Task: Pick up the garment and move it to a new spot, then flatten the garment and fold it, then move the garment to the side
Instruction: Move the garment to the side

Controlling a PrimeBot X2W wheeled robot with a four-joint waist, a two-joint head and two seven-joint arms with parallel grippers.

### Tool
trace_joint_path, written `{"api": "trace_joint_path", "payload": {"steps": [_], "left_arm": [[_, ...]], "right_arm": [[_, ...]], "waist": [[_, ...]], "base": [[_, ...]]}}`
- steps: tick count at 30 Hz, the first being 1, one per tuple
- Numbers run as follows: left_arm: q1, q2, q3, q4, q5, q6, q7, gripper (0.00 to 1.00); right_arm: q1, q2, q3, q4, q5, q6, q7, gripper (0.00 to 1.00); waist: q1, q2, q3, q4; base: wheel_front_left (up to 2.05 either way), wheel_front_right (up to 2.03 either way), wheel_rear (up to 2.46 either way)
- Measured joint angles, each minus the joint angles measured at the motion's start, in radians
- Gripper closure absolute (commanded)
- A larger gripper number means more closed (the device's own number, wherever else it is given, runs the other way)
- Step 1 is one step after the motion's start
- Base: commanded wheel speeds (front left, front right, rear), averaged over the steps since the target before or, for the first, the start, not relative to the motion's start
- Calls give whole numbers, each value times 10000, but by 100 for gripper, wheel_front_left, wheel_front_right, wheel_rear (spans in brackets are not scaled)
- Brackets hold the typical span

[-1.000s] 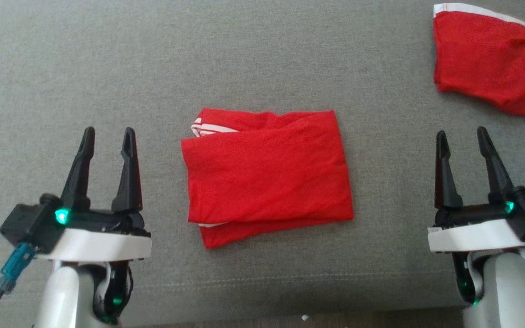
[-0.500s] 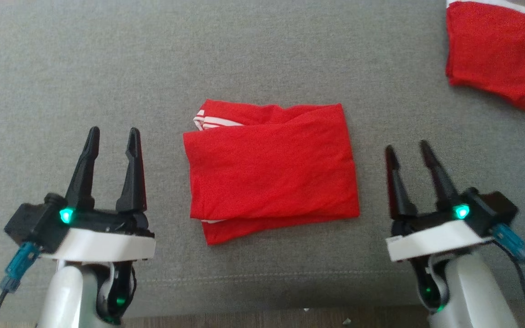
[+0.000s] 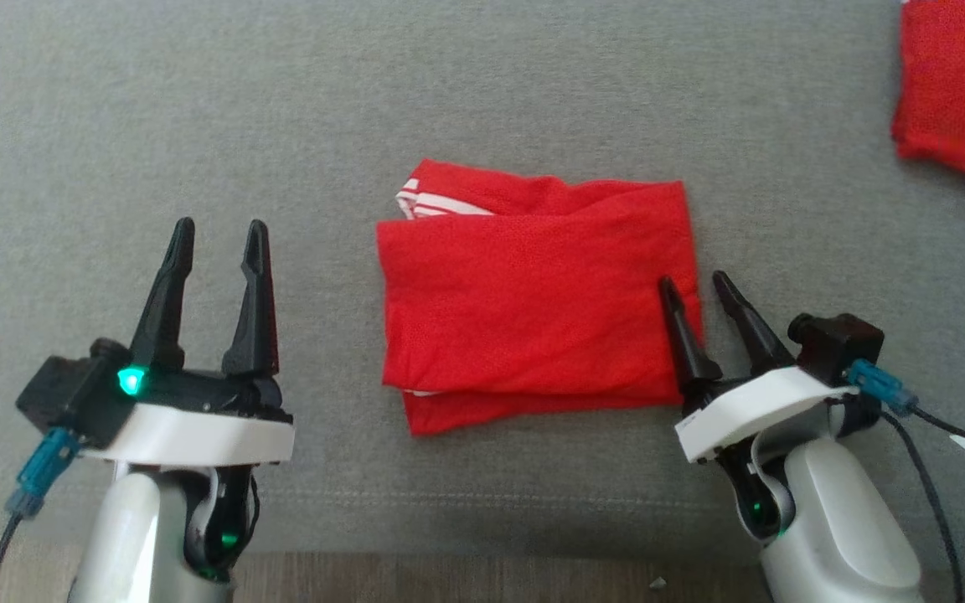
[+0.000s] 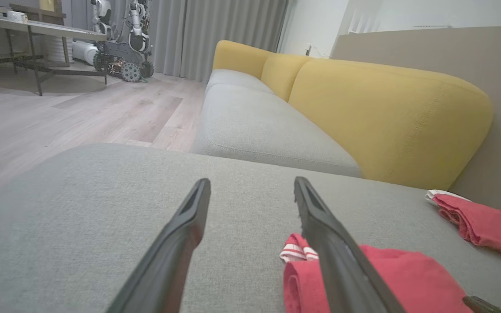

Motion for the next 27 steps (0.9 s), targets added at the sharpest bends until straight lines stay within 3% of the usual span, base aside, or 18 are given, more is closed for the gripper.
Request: {"api": "trace_joint_path", "payload": {"steps": [6,8,9,14,20,27], "left_arm": [[0,-4,54,73,-27,0,0,0],[0,-4,54,84,-27,0,0,0],[-1,-4,54,88,-27,0,0,0],[-3,-8,84,90,-29,0,0,0],[-1,-10,102,50,-27,0,0,0],[-80,-12,63,-104,-6,0,0,0]], "right_arm": [[-347,-13,-50,533,-25,0,211,0],[-439,-23,2,631,-21,0,265,93],[-475,-36,54,673,-19,0,267,100],[-575,-46,236,851,-138,0,284,100],[-779,-98,322,849,-1308,0,12,100],[-2103,-940,297,-157,-1641,2,326,100]], "waist": [[0,0,126,254],[0,0,122,287],[0,0,113,289],[0,0,28,193],[0,0,-133,-210],[0,0,-32,-975]], "base": [[0,0,0],[0,0,0],[0,0,0],[0,0,0],[0,0,0],[0,0,0]]}}
